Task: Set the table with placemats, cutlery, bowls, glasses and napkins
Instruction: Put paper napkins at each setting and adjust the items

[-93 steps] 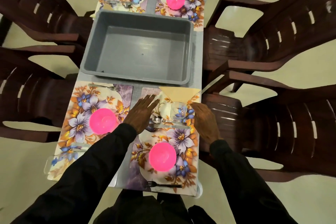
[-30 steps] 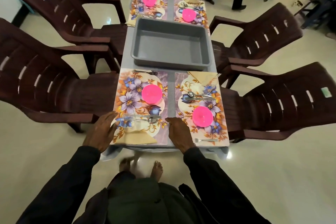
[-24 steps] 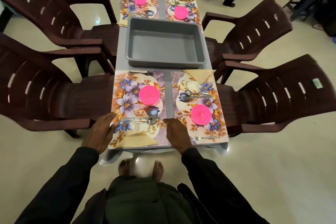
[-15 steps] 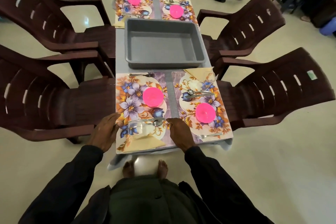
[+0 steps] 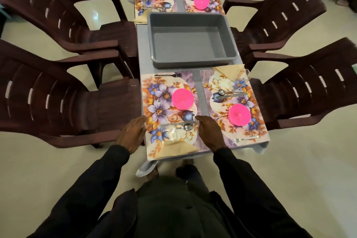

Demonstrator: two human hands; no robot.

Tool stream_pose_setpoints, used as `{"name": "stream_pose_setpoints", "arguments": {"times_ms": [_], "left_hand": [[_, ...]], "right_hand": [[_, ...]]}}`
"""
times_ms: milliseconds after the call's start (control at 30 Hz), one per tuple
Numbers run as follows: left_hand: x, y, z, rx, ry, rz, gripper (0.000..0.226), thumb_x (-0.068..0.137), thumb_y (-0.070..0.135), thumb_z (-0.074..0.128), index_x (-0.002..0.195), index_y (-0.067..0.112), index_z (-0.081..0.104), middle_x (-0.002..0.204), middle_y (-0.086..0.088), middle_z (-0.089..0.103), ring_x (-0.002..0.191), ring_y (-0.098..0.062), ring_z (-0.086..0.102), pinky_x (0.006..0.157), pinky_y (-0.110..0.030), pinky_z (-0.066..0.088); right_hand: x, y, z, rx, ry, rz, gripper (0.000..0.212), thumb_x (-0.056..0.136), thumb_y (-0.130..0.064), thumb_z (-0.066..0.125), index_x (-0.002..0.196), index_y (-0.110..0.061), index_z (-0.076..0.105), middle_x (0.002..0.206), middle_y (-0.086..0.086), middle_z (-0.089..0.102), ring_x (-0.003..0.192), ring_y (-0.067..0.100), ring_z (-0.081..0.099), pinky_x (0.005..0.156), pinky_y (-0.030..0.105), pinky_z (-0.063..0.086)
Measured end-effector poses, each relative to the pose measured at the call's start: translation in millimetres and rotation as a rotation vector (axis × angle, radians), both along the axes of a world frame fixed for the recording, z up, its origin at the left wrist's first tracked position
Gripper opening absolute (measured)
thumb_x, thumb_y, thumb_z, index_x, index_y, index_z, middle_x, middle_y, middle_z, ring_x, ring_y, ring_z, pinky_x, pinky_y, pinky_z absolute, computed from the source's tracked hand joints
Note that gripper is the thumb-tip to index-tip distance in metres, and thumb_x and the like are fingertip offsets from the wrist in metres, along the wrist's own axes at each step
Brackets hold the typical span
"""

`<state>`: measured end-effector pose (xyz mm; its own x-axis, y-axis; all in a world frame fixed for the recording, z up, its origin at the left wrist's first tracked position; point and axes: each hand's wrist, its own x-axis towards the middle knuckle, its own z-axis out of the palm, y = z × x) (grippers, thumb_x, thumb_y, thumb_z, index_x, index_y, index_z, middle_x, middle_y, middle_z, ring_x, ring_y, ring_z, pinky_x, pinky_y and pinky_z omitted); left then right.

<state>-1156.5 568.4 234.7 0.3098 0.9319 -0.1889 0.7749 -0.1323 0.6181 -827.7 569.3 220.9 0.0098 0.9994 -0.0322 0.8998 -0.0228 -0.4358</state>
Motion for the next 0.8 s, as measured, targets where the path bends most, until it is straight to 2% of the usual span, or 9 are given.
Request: {"name": "stream_pose_setpoints", "arguments": {"times_ms": [133, 200, 267, 367, 467, 633, 800], "left_hand": [[-0.2, 9.1, -5.8, -0.011, -0.001, -0.001, 0.040, 0.104, 0.018, 0.055, 0.142, 0.007, 0.055, 0.143, -0.014, 0.057, 0.131, -0.031, 0.053, 0.110, -0.030, 0.035], [2.9, 15.1, -10.8, 0.015, 0.008, 0.002, 0.039, 0.103, 0.014, 0.056, 0.142, 0.006, 0.056, 0.142, -0.016, 0.058, 0.129, -0.034, 0.055, 0.111, -0.037, 0.039], [5.1, 22.7, -16.3, 0.043, 0.015, -0.008, 0.040, 0.104, 0.019, 0.055, 0.142, 0.008, 0.055, 0.141, -0.015, 0.059, 0.128, -0.035, 0.056, 0.111, -0.043, 0.044], [11.7, 33.5, -19.3, 0.051, 0.034, 0.012, 0.041, 0.103, 0.020, 0.055, 0.143, 0.008, 0.055, 0.142, -0.015, 0.058, 0.129, -0.035, 0.056, 0.110, -0.047, 0.046], [24.3, 40.5, -13.2, 0.052, 0.053, 0.054, 0.042, 0.100, 0.012, 0.061, 0.141, 0.003, 0.056, 0.140, -0.019, 0.059, 0.127, -0.037, 0.057, 0.109, -0.046, 0.045], [35.3, 53.2, -10.4, 0.039, 0.064, 0.074, 0.042, 0.101, 0.012, 0.059, 0.142, 0.005, 0.055, 0.141, -0.018, 0.058, 0.127, -0.036, 0.057, 0.109, -0.043, 0.044], [45.1, 57.9, -10.5, 0.014, 0.075, 0.103, 0.044, 0.101, 0.013, 0.060, 0.143, 0.003, 0.053, 0.141, -0.019, 0.058, 0.127, -0.037, 0.057, 0.109, -0.043, 0.043]], "right_hand": [[1.8, 14.1, -2.8, -0.028, 0.003, 0.000, 0.032, 0.100, -0.010, 0.051, 0.128, -0.012, 0.068, 0.120, 0.011, 0.072, 0.110, 0.028, 0.066, 0.095, 0.037, 0.051], [7.3, 21.7, -4.6, -0.040, 0.022, -0.008, 0.032, 0.100, -0.010, 0.052, 0.128, -0.013, 0.067, 0.120, 0.010, 0.072, 0.110, 0.028, 0.066, 0.095, 0.036, 0.050], [12.4, 30.1, -6.9, -0.048, 0.048, -0.012, 0.033, 0.100, -0.010, 0.052, 0.128, -0.014, 0.067, 0.120, 0.010, 0.072, 0.110, 0.028, 0.065, 0.095, 0.036, 0.051], [17.7, 43.6, -12.2, -0.057, 0.049, 0.002, 0.033, 0.100, -0.010, 0.051, 0.129, -0.015, 0.067, 0.123, 0.008, 0.071, 0.113, 0.026, 0.065, 0.100, 0.039, 0.052], [23.1, 55.1, -15.3, -0.060, 0.059, 0.030, 0.033, 0.102, -0.011, 0.050, 0.130, -0.016, 0.067, 0.126, 0.007, 0.070, 0.116, 0.025, 0.064, 0.103, 0.036, 0.049], [33.6, 72.3, -12.6, -0.074, 0.085, 0.050, 0.031, 0.104, -0.014, 0.049, 0.129, -0.014, 0.067, 0.129, 0.008, 0.069, 0.119, 0.028, 0.063, 0.105, 0.042, 0.050], [43.5, 83.8, -6.4, -0.088, 0.104, 0.089, 0.035, 0.104, -0.019, 0.044, 0.130, -0.012, 0.067, 0.129, 0.010, 0.069, 0.119, 0.030, 0.063, 0.103, 0.042, 0.051]]}}
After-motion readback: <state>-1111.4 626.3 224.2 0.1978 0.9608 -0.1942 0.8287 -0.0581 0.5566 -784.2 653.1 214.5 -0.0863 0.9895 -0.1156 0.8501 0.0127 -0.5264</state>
